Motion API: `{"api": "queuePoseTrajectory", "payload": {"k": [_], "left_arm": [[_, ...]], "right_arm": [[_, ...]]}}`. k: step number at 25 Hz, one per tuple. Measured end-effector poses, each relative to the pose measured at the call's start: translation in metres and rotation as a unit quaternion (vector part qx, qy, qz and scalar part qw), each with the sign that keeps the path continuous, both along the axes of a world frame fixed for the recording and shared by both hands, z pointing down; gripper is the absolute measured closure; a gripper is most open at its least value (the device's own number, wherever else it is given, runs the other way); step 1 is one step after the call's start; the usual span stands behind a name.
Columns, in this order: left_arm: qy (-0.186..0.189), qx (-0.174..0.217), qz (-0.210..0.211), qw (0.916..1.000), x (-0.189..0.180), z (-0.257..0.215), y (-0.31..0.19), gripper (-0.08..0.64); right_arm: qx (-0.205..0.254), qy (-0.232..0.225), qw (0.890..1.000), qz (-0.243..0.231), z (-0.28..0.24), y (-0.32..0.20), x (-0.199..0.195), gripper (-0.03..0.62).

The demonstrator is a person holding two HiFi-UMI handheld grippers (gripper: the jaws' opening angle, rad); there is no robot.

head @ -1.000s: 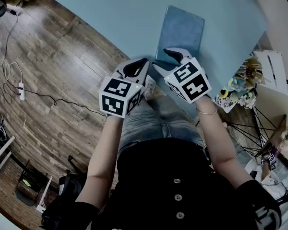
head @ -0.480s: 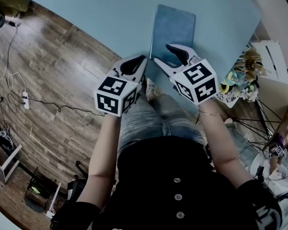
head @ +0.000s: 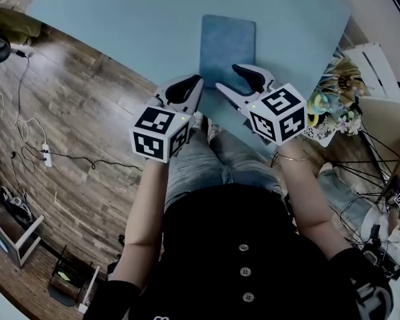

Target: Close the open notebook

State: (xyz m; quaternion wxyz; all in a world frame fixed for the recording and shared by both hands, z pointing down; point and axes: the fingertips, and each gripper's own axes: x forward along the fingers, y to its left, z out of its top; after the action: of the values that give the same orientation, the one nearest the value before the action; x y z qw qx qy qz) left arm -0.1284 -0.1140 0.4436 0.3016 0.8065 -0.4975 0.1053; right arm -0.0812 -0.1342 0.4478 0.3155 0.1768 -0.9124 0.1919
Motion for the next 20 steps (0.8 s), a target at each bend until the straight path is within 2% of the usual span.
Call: {"api": "queuePoseTrajectory", "payload": {"k": [7,13,20], "left_arm": [[-0.010,0.017,0.030,0.9994,0.014,-0.021,-0.007,0.540],[0.007,0.030,0.043,0.9986,0.019,-0.039,-0.013,0.543],[0.044,0.042,0.050,0.9969,0.017,-0.056,-0.018,0.543]], "right_arm": [[0.004,-0.039,0.999,0.017,-0.021,-0.005,0.009,0.396],[0.013,-0.055,0.998,0.032,-0.033,-0.008,0.016,0.431],[0.027,-0.072,0.996,0.052,-0.048,-0.012,0.020,0.483]]}}
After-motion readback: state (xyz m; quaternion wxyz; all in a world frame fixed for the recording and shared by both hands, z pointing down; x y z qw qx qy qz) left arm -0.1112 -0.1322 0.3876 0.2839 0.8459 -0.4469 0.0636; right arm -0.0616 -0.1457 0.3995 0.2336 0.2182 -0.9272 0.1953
